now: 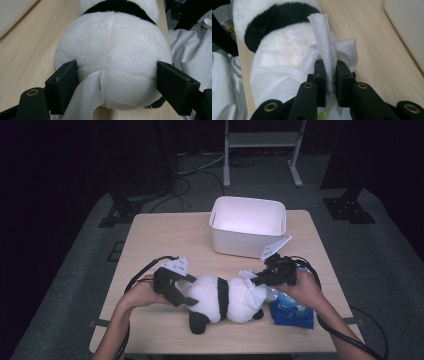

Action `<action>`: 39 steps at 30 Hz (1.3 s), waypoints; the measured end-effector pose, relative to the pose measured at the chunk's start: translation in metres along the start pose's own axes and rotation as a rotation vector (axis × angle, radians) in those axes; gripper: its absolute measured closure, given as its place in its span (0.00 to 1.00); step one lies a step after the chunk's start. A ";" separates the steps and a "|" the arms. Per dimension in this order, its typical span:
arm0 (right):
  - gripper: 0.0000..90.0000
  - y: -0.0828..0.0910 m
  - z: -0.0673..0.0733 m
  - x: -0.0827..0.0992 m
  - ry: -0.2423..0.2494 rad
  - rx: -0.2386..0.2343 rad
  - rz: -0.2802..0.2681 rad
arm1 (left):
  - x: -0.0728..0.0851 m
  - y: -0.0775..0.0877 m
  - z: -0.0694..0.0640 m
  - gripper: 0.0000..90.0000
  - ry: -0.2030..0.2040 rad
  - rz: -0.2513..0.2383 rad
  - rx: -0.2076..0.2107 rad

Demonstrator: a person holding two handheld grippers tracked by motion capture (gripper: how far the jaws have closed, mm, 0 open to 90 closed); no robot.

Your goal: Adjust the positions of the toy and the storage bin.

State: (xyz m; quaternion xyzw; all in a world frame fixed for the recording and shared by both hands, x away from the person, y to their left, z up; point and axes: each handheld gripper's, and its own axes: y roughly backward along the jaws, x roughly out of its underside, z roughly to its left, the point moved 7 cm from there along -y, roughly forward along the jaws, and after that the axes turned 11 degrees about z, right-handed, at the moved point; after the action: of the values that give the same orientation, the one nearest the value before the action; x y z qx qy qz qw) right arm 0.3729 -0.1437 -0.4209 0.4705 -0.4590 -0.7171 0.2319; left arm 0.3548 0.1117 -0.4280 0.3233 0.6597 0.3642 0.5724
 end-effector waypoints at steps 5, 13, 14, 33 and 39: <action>0.89 0.002 0.000 0.012 -0.008 0.002 -0.009 | 0.000 0.000 0.000 0.21 0.003 0.001 0.001; 0.89 0.002 0.007 0.029 -0.023 -0.013 -0.022 | 0.001 -0.001 0.001 0.21 0.007 0.006 -0.002; 0.89 0.002 0.008 0.029 -0.020 -0.011 -0.022 | 0.001 -0.002 0.001 0.21 0.006 0.006 -0.002; 0.88 -0.018 0.058 -0.044 0.172 -0.068 0.016 | 0.000 0.000 -0.002 0.21 -0.002 -0.014 0.015; 0.88 -0.031 0.072 -0.068 0.233 -0.085 0.028 | 0.001 0.000 -0.003 0.21 -0.001 -0.012 0.016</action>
State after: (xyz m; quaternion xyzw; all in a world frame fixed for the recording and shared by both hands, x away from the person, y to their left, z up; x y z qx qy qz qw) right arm 0.3430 -0.0453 -0.4066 0.5337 -0.4047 -0.6732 0.3134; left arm 0.3520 0.1122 -0.4282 0.3241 0.6642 0.3553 0.5723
